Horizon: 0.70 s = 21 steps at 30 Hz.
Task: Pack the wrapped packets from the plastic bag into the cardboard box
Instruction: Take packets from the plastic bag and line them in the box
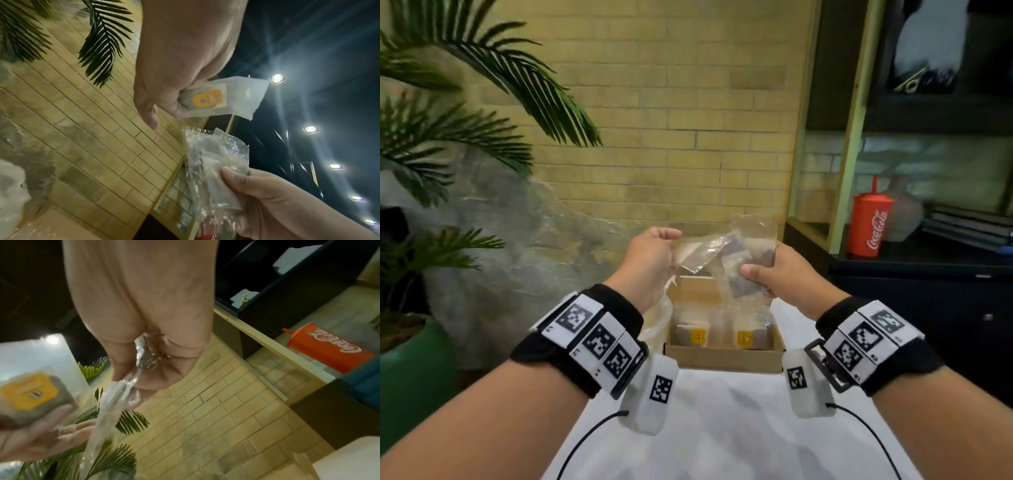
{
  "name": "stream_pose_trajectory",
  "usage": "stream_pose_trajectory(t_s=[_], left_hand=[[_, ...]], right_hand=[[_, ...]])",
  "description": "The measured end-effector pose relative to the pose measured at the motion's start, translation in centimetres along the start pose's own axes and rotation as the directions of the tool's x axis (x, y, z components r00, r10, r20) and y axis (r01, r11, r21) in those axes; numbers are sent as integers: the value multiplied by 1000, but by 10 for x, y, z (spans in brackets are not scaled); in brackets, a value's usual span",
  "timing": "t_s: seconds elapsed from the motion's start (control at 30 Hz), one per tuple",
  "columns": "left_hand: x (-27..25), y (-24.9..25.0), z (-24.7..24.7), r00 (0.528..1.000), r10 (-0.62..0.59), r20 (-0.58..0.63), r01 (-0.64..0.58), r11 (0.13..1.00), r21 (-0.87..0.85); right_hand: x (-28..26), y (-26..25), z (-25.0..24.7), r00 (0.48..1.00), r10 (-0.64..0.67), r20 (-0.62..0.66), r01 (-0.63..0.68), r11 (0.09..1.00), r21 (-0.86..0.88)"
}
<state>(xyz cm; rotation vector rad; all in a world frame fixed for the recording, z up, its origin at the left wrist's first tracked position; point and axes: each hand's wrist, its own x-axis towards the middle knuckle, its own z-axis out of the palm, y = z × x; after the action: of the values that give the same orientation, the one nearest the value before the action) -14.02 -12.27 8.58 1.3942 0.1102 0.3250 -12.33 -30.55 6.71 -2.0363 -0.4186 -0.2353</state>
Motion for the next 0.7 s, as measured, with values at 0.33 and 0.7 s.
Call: stream_pose_trajectory(t_s=[0.33, 0.7], left_hand=[[45, -24, 21, 995, -38, -92, 37, 999, -13], [78, -48, 21, 997, 6, -73, -12, 997, -82]], right_hand=[[35, 29, 3, 996, 47, -70, -26, 962, 270], [60, 54, 27, 990, 52, -133, 11, 901, 434]])
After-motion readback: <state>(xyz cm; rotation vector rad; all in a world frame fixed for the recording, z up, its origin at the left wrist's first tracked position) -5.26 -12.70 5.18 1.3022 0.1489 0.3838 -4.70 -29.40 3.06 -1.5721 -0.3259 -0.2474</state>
